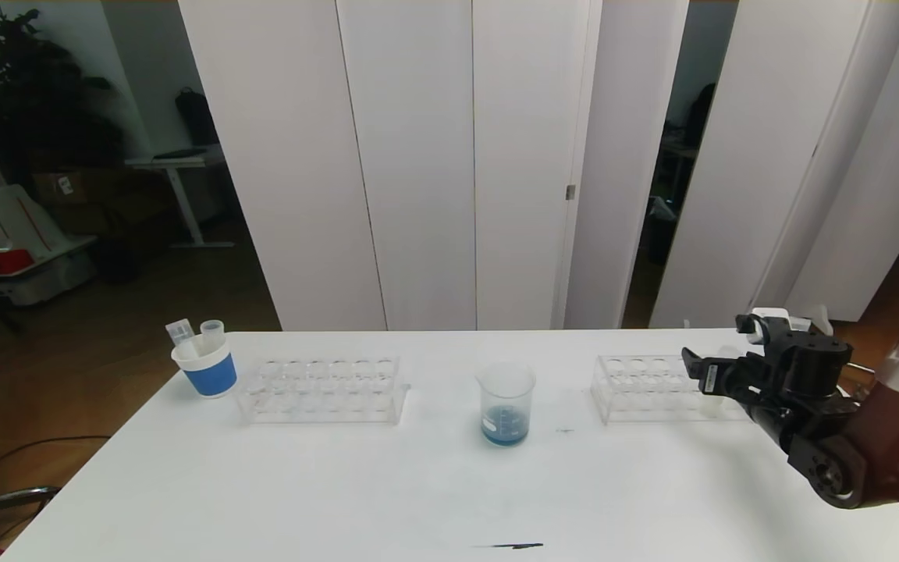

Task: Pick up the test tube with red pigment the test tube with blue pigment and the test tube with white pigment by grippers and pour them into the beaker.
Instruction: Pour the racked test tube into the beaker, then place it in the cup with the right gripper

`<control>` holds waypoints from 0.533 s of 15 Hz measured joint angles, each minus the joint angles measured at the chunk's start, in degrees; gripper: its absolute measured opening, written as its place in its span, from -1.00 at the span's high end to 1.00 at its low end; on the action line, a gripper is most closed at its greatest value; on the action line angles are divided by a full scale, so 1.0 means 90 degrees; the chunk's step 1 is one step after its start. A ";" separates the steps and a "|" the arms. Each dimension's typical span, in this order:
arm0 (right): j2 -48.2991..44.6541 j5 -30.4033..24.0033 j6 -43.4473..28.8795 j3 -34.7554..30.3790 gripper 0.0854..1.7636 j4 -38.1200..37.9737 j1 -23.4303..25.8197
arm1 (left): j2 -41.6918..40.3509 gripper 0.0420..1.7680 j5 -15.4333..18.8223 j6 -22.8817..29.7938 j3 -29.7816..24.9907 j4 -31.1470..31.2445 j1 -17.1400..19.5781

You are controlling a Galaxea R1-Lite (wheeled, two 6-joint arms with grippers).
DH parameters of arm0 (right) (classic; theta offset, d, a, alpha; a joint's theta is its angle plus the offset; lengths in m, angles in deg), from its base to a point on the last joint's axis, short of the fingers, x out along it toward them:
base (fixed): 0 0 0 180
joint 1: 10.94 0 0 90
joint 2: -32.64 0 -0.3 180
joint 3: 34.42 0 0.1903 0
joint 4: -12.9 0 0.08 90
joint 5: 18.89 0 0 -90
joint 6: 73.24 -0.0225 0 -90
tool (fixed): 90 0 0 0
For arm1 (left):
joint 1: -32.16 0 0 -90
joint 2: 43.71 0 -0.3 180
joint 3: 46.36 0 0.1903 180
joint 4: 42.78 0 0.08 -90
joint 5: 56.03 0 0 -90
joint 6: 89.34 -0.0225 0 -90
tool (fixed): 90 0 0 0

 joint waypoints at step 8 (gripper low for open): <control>0.0058 0.0137 -0.0009 0.0019 0.40 0.0015 -0.0065 | 0.0000 -0.95 -0.0001 0.0001 0.0000 0.0003 0.0000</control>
